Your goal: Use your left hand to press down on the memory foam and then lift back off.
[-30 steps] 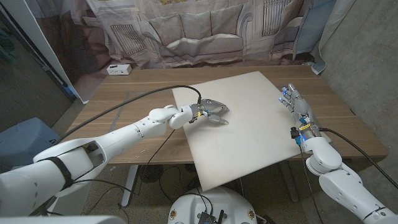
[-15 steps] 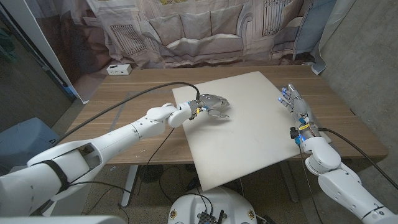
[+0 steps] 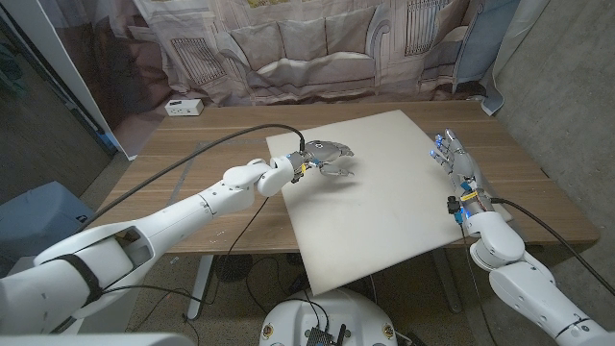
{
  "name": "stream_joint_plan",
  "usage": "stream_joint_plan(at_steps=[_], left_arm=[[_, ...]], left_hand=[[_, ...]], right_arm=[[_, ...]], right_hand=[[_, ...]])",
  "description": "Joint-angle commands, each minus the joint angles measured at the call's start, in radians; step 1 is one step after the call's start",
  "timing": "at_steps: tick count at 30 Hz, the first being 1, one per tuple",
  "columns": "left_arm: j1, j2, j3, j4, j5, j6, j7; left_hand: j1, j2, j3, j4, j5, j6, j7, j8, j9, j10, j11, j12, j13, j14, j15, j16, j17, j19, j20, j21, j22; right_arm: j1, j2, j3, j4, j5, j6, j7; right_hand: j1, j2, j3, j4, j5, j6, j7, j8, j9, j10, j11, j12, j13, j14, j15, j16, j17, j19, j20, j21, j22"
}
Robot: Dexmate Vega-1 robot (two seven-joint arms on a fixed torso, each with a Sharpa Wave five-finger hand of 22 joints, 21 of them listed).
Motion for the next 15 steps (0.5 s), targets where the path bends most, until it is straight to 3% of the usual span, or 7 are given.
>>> stream_joint_plan(at_steps=[1, 8, 15], left_arm=[[0.045, 0.016, -0.048, -0.071, -0.032, 0.045, 0.019], [0.070, 0.026, -0.077, -0.125, -0.052, 0.082, 0.007], [0.090, 0.031, -0.111, -0.132, -0.123, 0.052, 0.020]], left_hand=[[-0.001, -0.008, 0.008, -0.001, -0.001, 0.007, 0.002, 0.000, 0.001, 0.011, 0.000, 0.004, 0.000, 0.010, 0.002, 0.005, 0.001, 0.001, 0.000, -0.003, 0.000], [-0.004, -0.008, 0.009, -0.001, -0.001, 0.009, 0.001, 0.000, 0.001, 0.017, 0.002, 0.006, 0.000, 0.015, 0.003, 0.006, 0.001, 0.006, 0.001, -0.001, 0.000], [-0.007, -0.008, 0.009, 0.000, -0.002, 0.012, 0.001, 0.000, 0.001, 0.028, 0.004, 0.010, 0.000, 0.019, 0.001, 0.007, 0.002, 0.007, 0.000, 0.000, 0.000]], right_arm=[[0.013, 0.006, -0.010, 0.021, -0.003, 0.027, 0.017], [0.016, 0.013, -0.013, 0.034, 0.012, 0.043, 0.028], [0.018, 0.003, -0.016, 0.042, 0.016, 0.048, 0.047]], right_hand=[[0.004, 0.008, 0.000, -0.005, -0.003, 0.005, -0.009, -0.003, 0.003, 0.010, -0.003, 0.001, 0.004, 0.007, 0.001, 0.000, 0.002, 0.006, 0.000, 0.002, 0.003], [0.004, 0.007, -0.001, -0.006, -0.003, 0.005, -0.010, -0.003, 0.003, 0.010, -0.004, 0.001, 0.004, 0.009, 0.003, 0.001, 0.002, 0.007, 0.000, 0.002, 0.003], [0.004, 0.008, -0.001, -0.006, -0.003, 0.005, -0.010, -0.003, 0.003, 0.010, -0.003, 0.001, 0.004, 0.009, 0.001, 0.000, 0.002, 0.009, -0.001, 0.003, 0.003]])
